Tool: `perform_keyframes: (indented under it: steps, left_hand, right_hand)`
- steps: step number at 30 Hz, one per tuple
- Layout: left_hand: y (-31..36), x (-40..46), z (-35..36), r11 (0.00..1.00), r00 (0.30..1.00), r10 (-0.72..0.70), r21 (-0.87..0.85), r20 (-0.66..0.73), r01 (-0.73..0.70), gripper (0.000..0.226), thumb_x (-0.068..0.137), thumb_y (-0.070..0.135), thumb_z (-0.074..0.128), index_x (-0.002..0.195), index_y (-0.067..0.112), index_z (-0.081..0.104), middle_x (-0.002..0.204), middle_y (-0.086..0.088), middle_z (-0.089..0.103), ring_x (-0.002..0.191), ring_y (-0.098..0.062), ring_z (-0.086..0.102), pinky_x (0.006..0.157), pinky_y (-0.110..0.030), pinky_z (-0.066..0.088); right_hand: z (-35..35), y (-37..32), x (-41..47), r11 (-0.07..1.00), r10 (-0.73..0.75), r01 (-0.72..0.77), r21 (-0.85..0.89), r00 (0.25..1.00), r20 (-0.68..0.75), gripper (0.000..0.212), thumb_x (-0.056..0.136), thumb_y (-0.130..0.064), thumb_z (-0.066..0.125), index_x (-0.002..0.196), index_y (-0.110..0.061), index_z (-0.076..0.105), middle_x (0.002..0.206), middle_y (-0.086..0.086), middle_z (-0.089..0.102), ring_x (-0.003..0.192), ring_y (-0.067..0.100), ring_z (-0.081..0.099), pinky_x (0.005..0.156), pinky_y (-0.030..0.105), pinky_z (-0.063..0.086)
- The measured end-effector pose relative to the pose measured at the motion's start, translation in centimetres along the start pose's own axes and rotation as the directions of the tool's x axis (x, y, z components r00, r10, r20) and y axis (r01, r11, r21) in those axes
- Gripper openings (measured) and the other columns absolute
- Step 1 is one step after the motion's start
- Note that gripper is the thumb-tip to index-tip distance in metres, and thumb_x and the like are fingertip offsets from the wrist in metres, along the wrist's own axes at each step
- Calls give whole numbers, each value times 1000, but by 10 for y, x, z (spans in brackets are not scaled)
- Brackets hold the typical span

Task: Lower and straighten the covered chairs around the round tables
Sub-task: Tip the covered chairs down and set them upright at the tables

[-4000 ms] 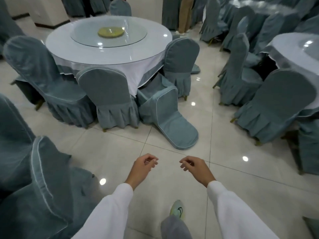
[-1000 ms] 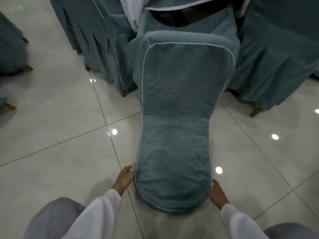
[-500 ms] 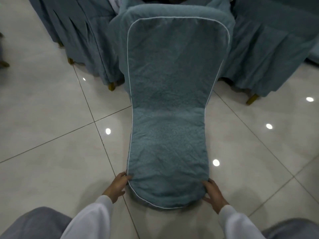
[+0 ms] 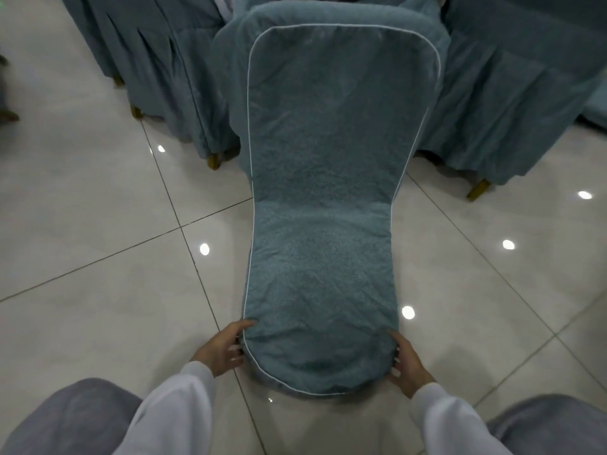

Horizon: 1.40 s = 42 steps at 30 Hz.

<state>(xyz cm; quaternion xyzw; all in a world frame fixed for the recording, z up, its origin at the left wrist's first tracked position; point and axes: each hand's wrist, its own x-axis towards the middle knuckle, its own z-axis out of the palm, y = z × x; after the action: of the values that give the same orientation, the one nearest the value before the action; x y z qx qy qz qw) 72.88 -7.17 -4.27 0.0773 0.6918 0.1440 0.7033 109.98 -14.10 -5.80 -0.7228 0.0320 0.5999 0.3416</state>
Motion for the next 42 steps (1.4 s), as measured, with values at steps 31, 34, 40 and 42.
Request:
perform_keyframes:
  steps: [31,34,40,42]
  left_hand:
    - [17,-228,-20,953,946,297,-20,-131,-302,68,61,47,92,112,8,72,103,-7,78,95,-27,75,90,-44,59]
    - [30,-297,-18,947,931,319,19,-178,-321,43,75,39,87,103,10,73,97,-6,77,88,-26,74,81,-37,60]
    - [69,-399,-28,931,902,365,61,-231,-361,34,81,49,80,90,17,72,94,-2,76,88,-24,73,84,-38,60]
    - [81,-422,-36,931,900,364,87,-239,-354,39,80,55,78,91,17,73,96,-3,77,89,-24,74,86,-40,60]
  right_hand:
    - [-10,-61,-257,937,-243,221,-271,969,-50,84,76,-72,73,129,-7,65,120,9,72,104,29,69,100,49,56]
    - [-13,-82,-319,951,-211,183,-247,974,-89,72,82,-60,75,127,-4,65,118,12,71,103,32,68,101,48,55]
    - [-5,-110,-408,971,-157,132,-201,981,-113,74,82,-56,77,126,1,63,120,17,70,101,36,67,98,48,56]
    - [1,-114,-431,977,-153,133,-164,982,-112,72,83,-53,77,126,3,63,120,19,69,103,37,67,97,48,56]
